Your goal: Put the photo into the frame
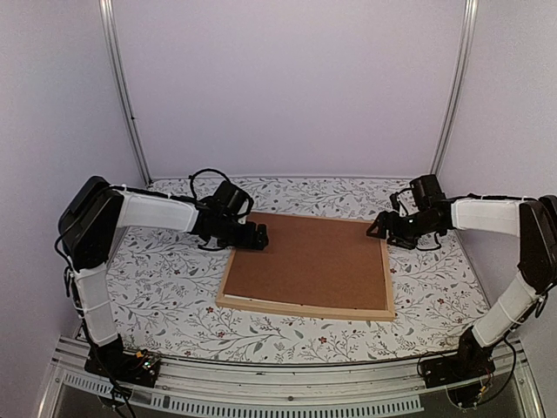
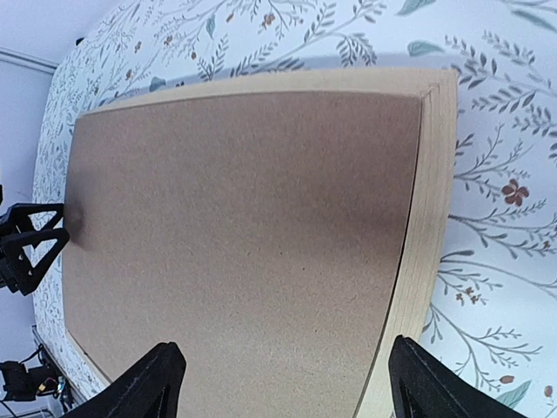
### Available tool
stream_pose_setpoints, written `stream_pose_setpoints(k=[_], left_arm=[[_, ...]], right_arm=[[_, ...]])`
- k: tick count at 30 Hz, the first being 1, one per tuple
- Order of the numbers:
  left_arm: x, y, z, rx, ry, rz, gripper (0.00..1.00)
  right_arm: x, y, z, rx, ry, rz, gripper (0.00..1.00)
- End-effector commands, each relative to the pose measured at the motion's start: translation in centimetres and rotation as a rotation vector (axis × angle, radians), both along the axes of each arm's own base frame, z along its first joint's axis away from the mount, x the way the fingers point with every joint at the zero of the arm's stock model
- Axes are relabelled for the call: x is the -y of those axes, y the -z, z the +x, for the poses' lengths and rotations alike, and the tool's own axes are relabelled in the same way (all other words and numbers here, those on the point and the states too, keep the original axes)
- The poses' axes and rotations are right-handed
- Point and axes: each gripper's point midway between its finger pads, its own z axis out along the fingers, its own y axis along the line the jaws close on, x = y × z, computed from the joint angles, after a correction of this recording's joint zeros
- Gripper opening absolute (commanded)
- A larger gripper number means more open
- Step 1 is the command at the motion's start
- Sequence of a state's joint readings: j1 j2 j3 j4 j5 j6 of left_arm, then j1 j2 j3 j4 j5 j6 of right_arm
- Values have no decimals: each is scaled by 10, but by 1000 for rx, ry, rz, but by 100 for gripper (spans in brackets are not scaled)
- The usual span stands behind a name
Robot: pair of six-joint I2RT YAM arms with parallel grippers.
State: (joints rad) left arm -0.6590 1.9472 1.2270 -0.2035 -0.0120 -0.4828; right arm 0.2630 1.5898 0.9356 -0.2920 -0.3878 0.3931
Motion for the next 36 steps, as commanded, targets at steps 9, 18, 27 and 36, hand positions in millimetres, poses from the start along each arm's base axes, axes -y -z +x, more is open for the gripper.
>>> stream_pose_setpoints(k=[9, 18, 27, 36], left_arm=[[10, -18, -23, -65, 39, -77, 98], [-9, -20, -1, -38, -14, -23, 100], [-3, -23, 36, 27, 6, -11, 100], [-3, -6, 53, 22, -33, 34, 100]], right_arm=[[19, 0, 28, 69, 56, -108, 86], [15, 9, 55, 85, 47, -131, 86], [17, 27, 64, 62, 58, -162, 86], [20, 38, 64, 35, 65, -176, 86]])
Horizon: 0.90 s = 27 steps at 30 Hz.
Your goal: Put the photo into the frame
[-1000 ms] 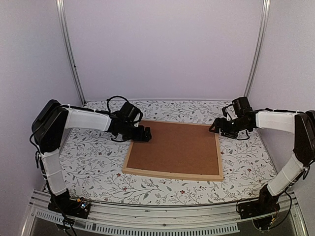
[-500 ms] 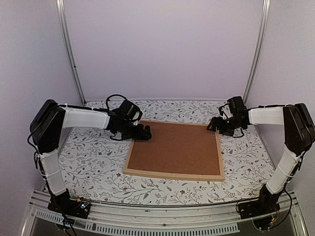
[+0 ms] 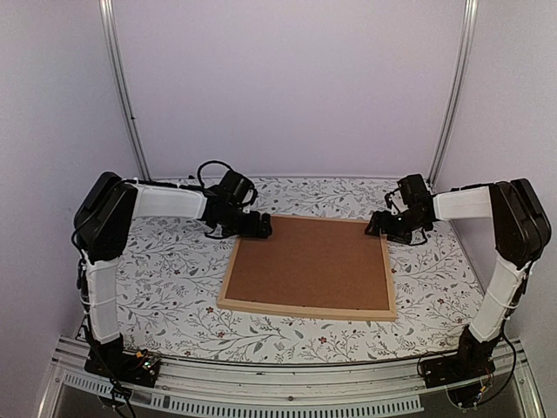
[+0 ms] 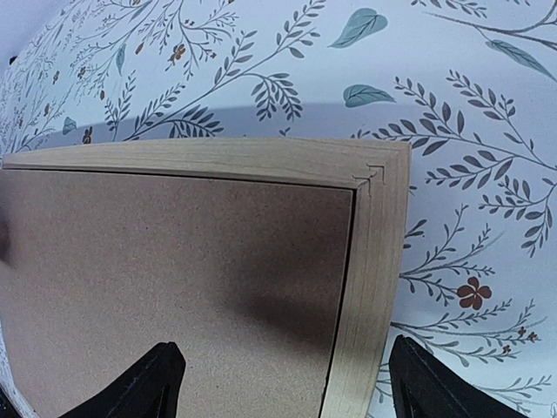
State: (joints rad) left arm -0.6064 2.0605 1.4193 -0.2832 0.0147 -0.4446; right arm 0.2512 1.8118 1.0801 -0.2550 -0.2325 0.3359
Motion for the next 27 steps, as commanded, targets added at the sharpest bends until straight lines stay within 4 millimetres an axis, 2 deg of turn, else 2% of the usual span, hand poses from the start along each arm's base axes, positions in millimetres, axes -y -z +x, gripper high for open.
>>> stream_pose_setpoints(k=[1, 7, 12, 19, 27], left_arm=[[-7, 0, 12, 25, -32, 37, 100], [-4, 11, 9, -4, -23, 31, 100], [2, 11, -8, -30, -2, -25, 98], [21, 4, -41, -62, 71, -107, 91], [44, 2, -92, -100, 148, -114, 86]], right_arm=[[3, 2, 10, 16, 7, -17, 86], [0, 11, 7, -5, -4, -3, 86], [-5, 16, 4, -20, -19, 21, 86], [-16, 15, 5, -24, -56, 71, 86], [-22, 10, 14, -15, -90, 81, 86]])
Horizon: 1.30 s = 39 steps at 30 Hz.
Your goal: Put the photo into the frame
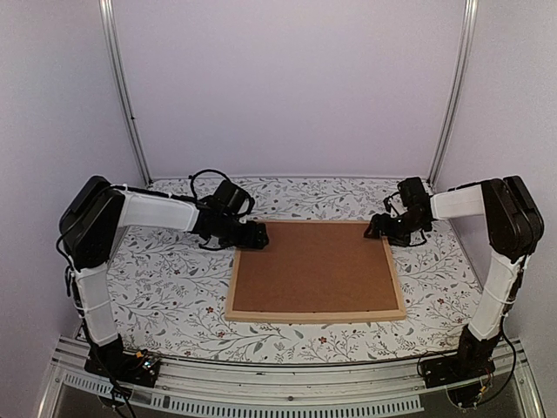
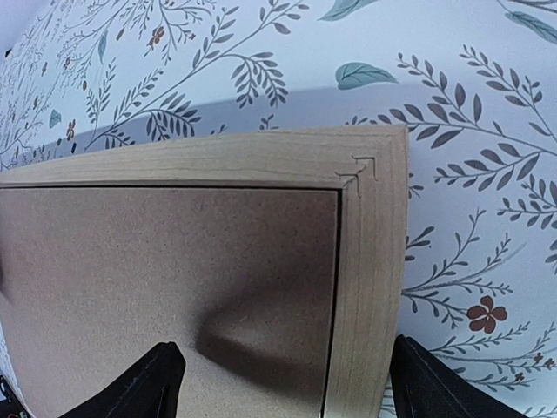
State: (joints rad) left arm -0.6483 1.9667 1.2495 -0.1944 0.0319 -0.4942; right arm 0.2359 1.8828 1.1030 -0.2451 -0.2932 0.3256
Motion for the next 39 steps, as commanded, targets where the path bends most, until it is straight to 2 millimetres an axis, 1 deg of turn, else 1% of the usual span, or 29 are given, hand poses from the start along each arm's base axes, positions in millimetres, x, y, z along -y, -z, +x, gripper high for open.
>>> stream_pose_setpoints(k=[1, 3, 5, 7, 9, 11, 13, 14, 16, 19, 20, 21, 23, 25, 26, 27, 28, 30, 31, 34, 37, 39], left_arm=[[42, -4, -63, -82, 144, -69, 85], [43, -8, -79, -81, 157, -61, 85], [37, -14, -90, -69, 152, -56, 86], [27, -26, -96, -39, 136, -52, 87], [16, -38, -94, 6, 107, -35, 91], [4, -49, -83, 68, 66, 9, 95], [-4, -54, -70, 97, 49, 48, 99], [-6, -57, -61, 111, 45, 66, 100], [-7, -60, -45, 144, 63, 93, 100], [-5, -61, -22, 187, 98, 130, 100], [-4, -60, -15, 194, 110, 145, 100], [-3, -58, -9, 200, 119, 160, 100], [-2, -52, 0, 207, 134, 190, 100], [-1, -46, 8, 205, 142, 205, 100], [-1, -38, 11, 195, 146, 218, 100], [-1, -37, 14, 195, 148, 222, 100], [0, -31, 16, 186, 150, 228, 100], [2, -24, 17, 167, 165, 225, 100], [4, -18, 17, 155, 172, 226, 100], [12, -8, 15, 129, 203, 206, 100], [14, -1, 10, 99, 214, 194, 100], [15, 0, 5, 87, 220, 181, 99]], right_arm=[[-17, -9, 15, 35, -63, 37, 86], [-14, -11, 24, 43, -50, 12, 86], [-10, -17, 35, 56, -34, -23, 86], [-3, -23, 48, 68, -10, -69, 86], [4, -30, 60, 86, 14, -108, 86], [9, -39, 69, 110, 33, -135, 87], [15, -43, 71, 117, 49, -161, 87], [16, -43, 70, 117, 53, -169, 87], [18, -44, 63, 109, 55, -170, 88], [22, -43, 47, 97, 60, -171, 88], [25, -47, 40, 100, 64, -171, 88], [26, -45, 33, 91, 66, -173, 88], [29, -50, 17, 88, 66, -167, 88], [30, -48, 0, 68, 64, -151, 88], [31, -45, -8, 54, 65, -146, 88], [32, -47, -16, 50, 66, -139, 88], [33, -43, -24, 34, 69, -135, 88], [36, -42, -38, 21, 73, -130, 88], [37, -39, -44, 12, 75, -132, 88], [41, -34, -58, -5, 79, -140, 88], [43, -31, -66, -16, 78, -142, 88], [44, -27, -69, -28, 77, -141, 88]])
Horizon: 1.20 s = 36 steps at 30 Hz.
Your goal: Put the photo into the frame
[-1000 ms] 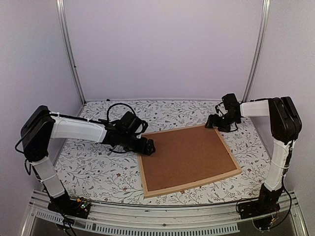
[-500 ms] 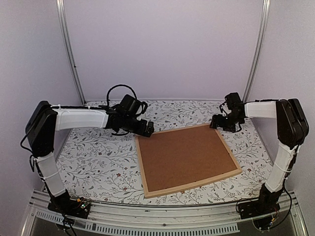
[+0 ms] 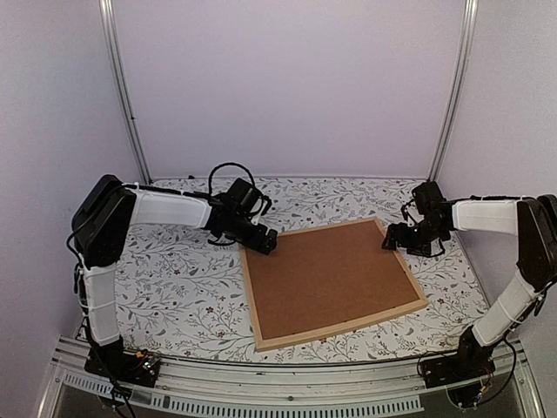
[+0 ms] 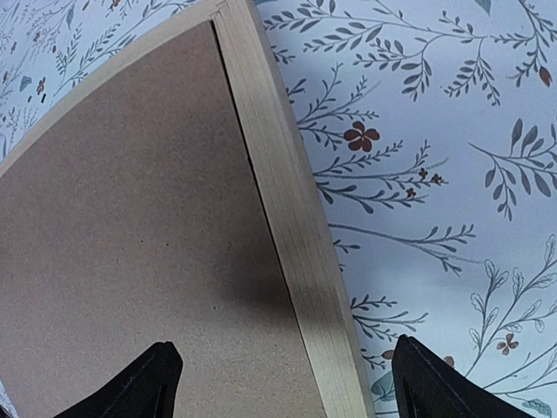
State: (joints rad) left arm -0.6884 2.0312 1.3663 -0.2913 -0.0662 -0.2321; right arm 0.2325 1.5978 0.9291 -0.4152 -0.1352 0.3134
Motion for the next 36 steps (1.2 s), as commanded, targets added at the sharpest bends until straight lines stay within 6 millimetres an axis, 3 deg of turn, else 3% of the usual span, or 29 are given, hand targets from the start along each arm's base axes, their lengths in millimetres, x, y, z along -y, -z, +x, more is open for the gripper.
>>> stream_pose_setpoints(k=[1, 12, 20, 36], left_arm=[[5, 0, -5, -30, 28, -34, 99], [12, 9, -24, -76, 76, -60, 96], [20, 6, -38, -85, 143, -98, 93], [34, 11, -78, -155, 377, -90, 83]], right_arm=[[0, 0, -8, -13, 4, 16, 88], [7, 12, -22, -64, 13, 65, 88], [-13, 15, -29, -80, -45, 184, 88], [-48, 9, -2, -56, -130, 359, 85]])
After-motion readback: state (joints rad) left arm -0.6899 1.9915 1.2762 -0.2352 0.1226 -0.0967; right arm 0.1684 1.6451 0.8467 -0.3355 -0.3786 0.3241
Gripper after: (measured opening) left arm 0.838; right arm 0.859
